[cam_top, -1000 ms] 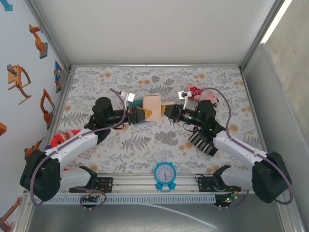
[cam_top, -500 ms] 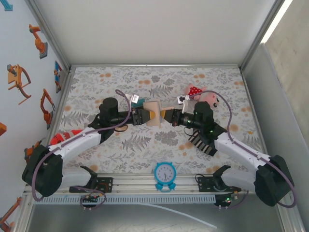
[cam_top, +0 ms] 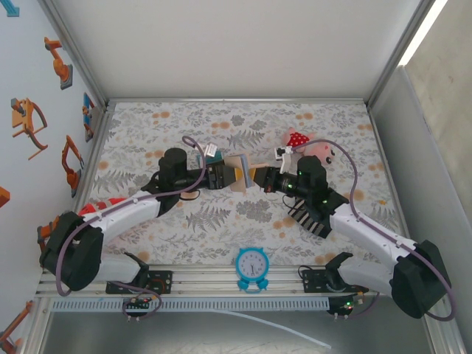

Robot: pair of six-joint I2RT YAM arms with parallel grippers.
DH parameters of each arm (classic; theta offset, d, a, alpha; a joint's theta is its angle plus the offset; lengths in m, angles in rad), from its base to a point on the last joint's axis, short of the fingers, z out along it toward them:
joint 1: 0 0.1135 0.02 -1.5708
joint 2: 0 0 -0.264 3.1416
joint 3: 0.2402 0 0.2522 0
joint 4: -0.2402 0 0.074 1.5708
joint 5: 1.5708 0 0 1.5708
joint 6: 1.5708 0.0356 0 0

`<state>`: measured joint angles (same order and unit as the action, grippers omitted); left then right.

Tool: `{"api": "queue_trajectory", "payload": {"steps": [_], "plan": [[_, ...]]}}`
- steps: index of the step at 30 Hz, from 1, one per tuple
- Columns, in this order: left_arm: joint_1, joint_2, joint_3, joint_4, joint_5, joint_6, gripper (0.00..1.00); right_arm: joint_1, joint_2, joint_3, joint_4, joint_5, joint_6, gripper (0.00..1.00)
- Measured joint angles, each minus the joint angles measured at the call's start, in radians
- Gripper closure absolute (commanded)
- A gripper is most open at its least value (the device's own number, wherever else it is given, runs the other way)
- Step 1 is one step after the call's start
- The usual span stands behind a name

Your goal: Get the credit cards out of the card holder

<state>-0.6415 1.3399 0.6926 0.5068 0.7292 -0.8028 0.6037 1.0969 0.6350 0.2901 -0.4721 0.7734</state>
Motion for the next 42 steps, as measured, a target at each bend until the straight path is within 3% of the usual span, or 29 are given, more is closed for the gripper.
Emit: {"api": "queue_trajectory", "payload": {"steps": [7,27,33,42], "plan": [[-0.014,0.035,0.011,0.039,-0.001,-0.029,0.07,0.0,0.0,0.002,-0.025,0.037,0.0,1.0],[-0.02,0.051,0.05,-0.057,-0.023,-0.003,0.15,0.0,-0.043,0.009,-0.126,0.126,-0.016,1.0],[-0.02,0.051,0.05,-0.087,-0.034,0.012,0.28,0.0,-0.077,0.009,-0.152,0.146,-0.022,1.0],[-0.02,0.051,0.052,-0.109,-0.042,0.028,0.63,0.0,-0.101,0.009,-0.174,0.154,-0.032,1.0]]}}
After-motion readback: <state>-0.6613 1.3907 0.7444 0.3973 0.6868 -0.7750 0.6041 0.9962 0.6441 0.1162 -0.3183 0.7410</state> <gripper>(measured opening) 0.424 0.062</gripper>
